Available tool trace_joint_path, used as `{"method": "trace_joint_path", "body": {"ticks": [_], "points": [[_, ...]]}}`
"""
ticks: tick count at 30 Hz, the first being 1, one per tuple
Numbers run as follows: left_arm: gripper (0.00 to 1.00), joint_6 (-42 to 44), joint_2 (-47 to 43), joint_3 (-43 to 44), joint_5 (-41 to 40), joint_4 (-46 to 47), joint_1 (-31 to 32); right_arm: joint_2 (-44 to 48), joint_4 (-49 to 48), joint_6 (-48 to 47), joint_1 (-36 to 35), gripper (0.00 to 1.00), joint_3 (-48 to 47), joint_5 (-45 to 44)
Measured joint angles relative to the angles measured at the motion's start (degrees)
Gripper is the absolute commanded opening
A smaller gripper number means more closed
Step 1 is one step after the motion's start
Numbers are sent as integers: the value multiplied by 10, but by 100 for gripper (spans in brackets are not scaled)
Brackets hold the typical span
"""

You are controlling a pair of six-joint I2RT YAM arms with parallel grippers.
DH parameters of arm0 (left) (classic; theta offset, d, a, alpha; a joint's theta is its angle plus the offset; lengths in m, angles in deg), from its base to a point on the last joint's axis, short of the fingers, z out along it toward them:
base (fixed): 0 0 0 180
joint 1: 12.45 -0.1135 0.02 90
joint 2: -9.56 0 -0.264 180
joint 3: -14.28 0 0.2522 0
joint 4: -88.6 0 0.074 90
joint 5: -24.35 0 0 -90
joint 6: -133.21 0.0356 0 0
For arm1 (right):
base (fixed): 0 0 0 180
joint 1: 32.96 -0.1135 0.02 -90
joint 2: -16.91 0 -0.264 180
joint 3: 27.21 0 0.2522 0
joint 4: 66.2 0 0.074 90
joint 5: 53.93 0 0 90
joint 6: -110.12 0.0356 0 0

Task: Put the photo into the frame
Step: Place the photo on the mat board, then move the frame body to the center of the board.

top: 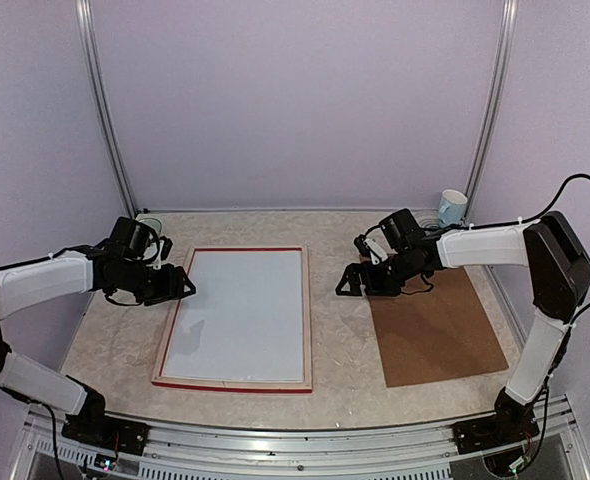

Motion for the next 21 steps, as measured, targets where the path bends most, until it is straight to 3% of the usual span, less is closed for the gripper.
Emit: {"method": "trace_joint_path", "body": {"ticks": [4, 10, 21], "points": [[76, 0, -4, 0, -3, 0, 1, 0, -1, 0, 0, 99, 0, 0], [99, -3, -6, 0, -11, 0, 3, 0, -1, 0, 0, 99, 0, 2], [99, -8, -20, 16, -40, 1, 28, 0, -1, 0, 1, 99, 0, 2]]}}
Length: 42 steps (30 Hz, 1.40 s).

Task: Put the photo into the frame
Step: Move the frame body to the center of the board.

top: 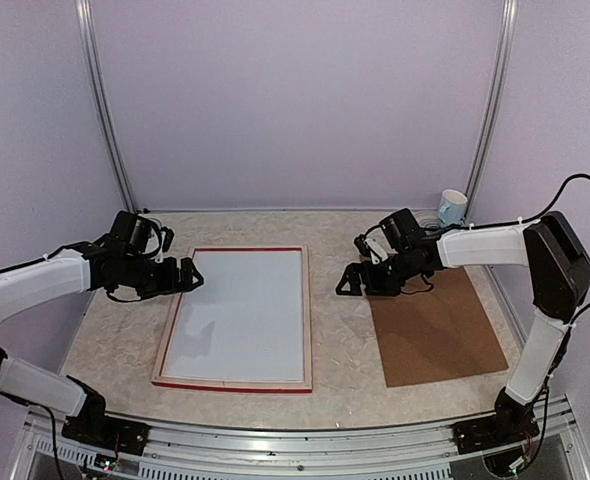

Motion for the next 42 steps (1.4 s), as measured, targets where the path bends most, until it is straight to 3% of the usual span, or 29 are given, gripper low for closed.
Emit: {"method": "trace_joint_path", "body": {"ticks": [14, 28, 42], "points": [[99, -91, 3, -48, -110, 44, -43, 0, 0, 2, 7, 99, 0, 4], [99, -141, 94, -76, -99, 147, -46, 5, -10, 5, 13, 99, 19, 1], [99, -154, 160, -74, -85, 214, 8, 100, -61, 87, 185, 99, 141, 0]]}}
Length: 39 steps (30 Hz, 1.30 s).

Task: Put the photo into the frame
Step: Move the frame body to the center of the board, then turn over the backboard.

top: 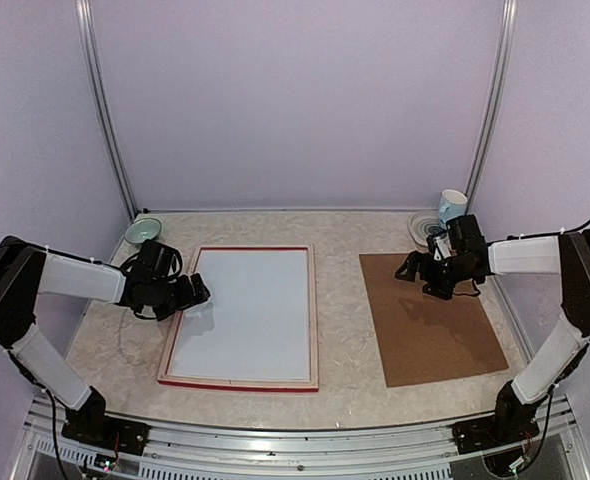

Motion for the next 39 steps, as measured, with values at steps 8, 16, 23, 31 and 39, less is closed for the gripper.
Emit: {"method": "trace_joint_path", "body": {"ticks": [8, 16, 23, 31, 39], "points": [[99, -9, 21, 17, 2, 16, 38, 66, 0, 24, 108, 99, 38, -51], [99, -27, 25, 31, 4, 16, 76, 72, 0, 34, 187, 99, 50, -91], [99, -29, 25, 54, 3, 13, 80, 58, -2, 33, 220, 99, 59, -105], [99, -30, 14, 75, -37, -13, 82, 49, 0, 24, 242, 99, 66, -137], [99, -33, -61, 108, -97, -53, 118, 42, -9, 24, 242, 99, 88, -139]]}}
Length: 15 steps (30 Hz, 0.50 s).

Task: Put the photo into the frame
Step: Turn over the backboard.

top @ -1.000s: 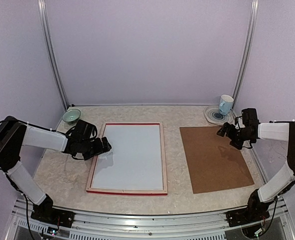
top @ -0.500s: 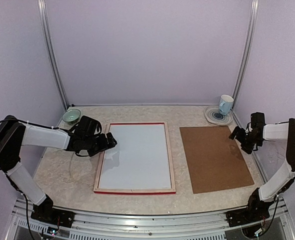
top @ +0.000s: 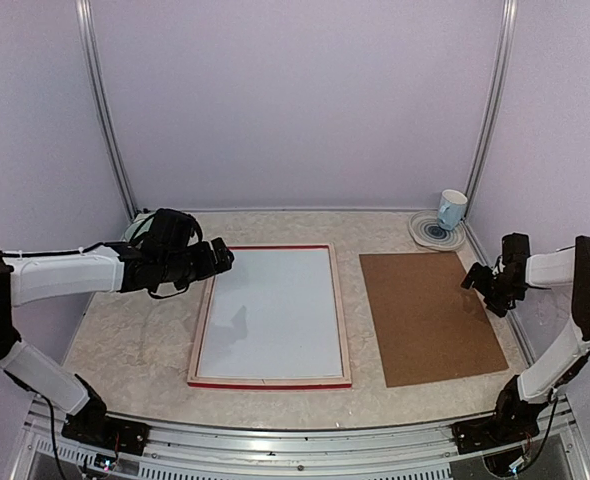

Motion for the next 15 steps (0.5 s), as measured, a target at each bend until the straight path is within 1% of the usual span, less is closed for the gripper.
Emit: {"method": "trace_joint_path", "body": {"ticks": [4, 7, 11, 14, 15], "points": [[99, -1, -4, 56, -1, -3, 64, 0, -7, 0, 0, 99, 2, 0], [99, -3, 29, 124, 15, 0, 115, 1, -12, 0, 0, 99, 5, 1], [99, -14, 125, 233, 36, 23, 173, 2, -17, -1, 0, 99, 8, 1], [99, -33, 228, 319, 55, 28, 212, 3, -19, -1, 0, 99, 10, 4], [99, -33, 236, 325, 57, 28, 214, 4, -21, -2, 0, 99, 12, 4]]}}
